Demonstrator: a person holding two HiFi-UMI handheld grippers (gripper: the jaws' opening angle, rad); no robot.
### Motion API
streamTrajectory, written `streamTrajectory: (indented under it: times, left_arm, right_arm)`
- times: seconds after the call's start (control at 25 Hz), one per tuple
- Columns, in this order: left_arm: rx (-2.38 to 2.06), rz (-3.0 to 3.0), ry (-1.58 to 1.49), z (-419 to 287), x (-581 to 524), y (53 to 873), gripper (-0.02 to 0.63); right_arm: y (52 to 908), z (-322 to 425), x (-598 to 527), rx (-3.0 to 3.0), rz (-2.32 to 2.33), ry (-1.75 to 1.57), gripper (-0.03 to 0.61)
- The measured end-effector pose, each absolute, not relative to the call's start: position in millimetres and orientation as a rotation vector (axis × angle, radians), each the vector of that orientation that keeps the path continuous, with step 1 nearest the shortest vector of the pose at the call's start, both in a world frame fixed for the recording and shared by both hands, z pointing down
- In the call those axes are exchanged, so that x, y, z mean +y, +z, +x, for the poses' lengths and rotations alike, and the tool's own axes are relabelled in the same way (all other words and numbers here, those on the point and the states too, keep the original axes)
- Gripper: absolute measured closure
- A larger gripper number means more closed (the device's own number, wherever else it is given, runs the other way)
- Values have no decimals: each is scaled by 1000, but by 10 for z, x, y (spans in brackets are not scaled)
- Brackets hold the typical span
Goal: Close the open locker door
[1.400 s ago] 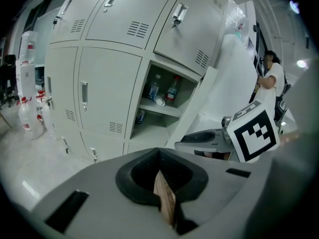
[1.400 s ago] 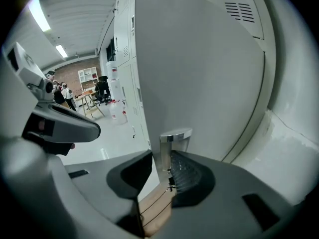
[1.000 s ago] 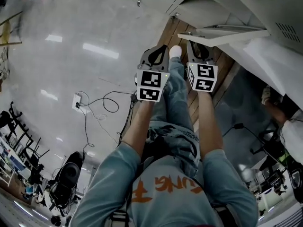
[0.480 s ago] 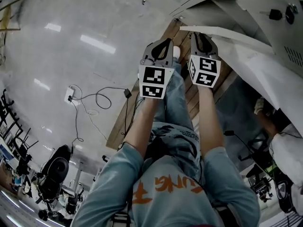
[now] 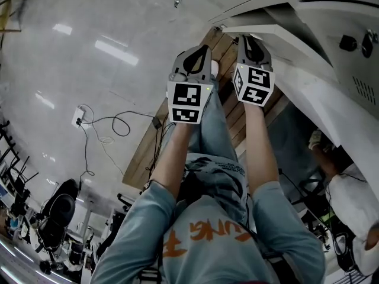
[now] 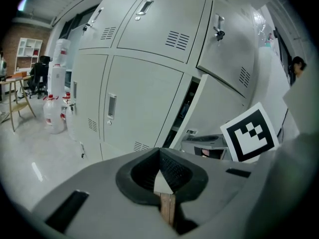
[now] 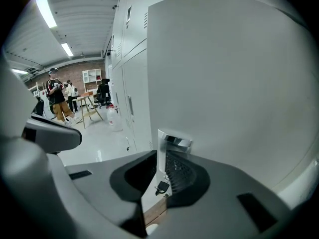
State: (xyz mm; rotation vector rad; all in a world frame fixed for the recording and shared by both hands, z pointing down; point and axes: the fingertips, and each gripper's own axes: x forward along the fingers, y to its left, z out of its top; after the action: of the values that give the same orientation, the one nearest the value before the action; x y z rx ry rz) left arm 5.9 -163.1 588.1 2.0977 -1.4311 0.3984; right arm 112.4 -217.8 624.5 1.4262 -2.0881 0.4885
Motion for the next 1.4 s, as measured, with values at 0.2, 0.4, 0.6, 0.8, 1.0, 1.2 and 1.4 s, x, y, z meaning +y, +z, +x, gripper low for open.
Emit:
streamTrajectory:
  times: [0.2,0.4,0.6,0.8,1.0,1.2,1.4]
  left_arm:
    - [-1451,2078,397,49,-1730,5934,595]
    - [-1474,2050,394,25,-1823,5950,597]
    - [-1486,2016,366,37,-1915,5963,595]
    - [-1472,2033,364,134,-2013,5901,597]
    - [-1463,2058,386,154,-2049,5792,597]
    - [-1461,2084,422,112,-2028,5611,597]
    - [-1500,2103,418,-42,-2029,5286,595]
  right_arm:
    - [6276,1152,-2349,-2090,1426,477,517]
    - [6277,1191,-2514,-2071,1457,473,517]
    - [6293,1221,-2655,-2039,1486,471,517]
    - [6299,1249,-2735,-2019,1507,474,517]
    - [6318,1261,-2804,-2011,1524,507,517]
    - [6311,1252,-2823,-2005,1533,544,509]
    - [6084,1313,-2626,-2008,1575,643,445]
